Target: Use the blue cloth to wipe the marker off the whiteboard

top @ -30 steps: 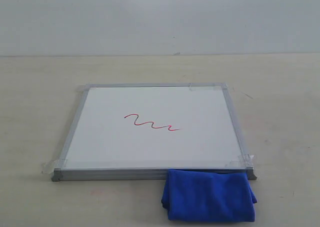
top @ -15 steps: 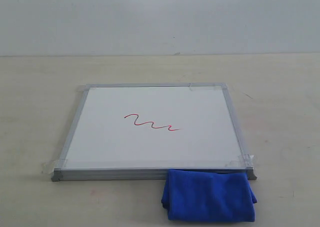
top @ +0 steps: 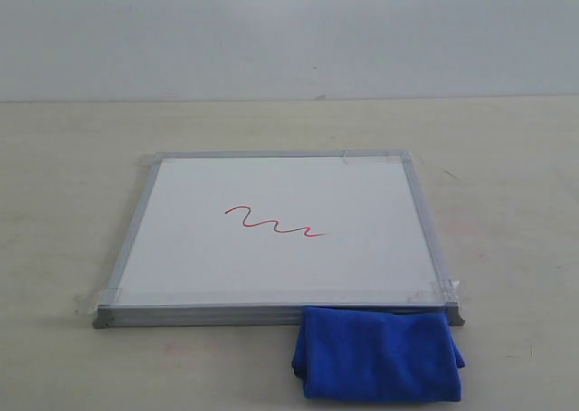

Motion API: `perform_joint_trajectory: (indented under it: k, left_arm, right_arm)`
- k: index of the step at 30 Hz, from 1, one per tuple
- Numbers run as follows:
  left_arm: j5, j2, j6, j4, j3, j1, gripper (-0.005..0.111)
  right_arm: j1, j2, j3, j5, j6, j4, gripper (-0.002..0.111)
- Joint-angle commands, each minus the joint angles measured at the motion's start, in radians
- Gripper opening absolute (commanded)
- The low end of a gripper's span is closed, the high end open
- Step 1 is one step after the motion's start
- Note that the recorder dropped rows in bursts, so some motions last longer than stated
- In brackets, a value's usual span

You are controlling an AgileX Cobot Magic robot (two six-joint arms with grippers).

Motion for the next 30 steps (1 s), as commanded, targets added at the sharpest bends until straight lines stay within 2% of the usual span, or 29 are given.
perform_joint_trajectory:
  k: [1,9,14,22,24,30]
  left_arm:
    - [0.002,-0.003,0.006,0.003,0.004,0.003,0.004]
    - [0.002,-0.003,0.006,0.003,0.004,0.003,0.004]
    - [0.002,-0.003,0.006,0.003,0.004,0.003,0.004]
    - [0.002,-0.003,0.006,0.003,0.004,0.003,0.004]
    - [0.002,-0.003,0.006,0.003,0.004,0.003,0.004]
    - [0.002,-0.003,0.006,0.003,0.004,0.003,0.004]
  right_arm:
    - [-0.002,-0.004,-0.001,-0.007,0.000,-0.001,0.000]
    - [-0.002,-0.004,-0.001,-0.053,-0.007,-0.001,0.000]
    - [-0.002,-0.004,-0.001,-0.147,-0.009,-0.001,0.000]
    - [-0.002,-0.004,-0.001,-0.514,0.017,-0.001,0.000]
    - [-0.002,-0.004,-0.013,-0.501,0.024,-0.001,0.000]
    - [-0.002,0.070,-0.156,-0.300,0.009,-0.001,0.000]
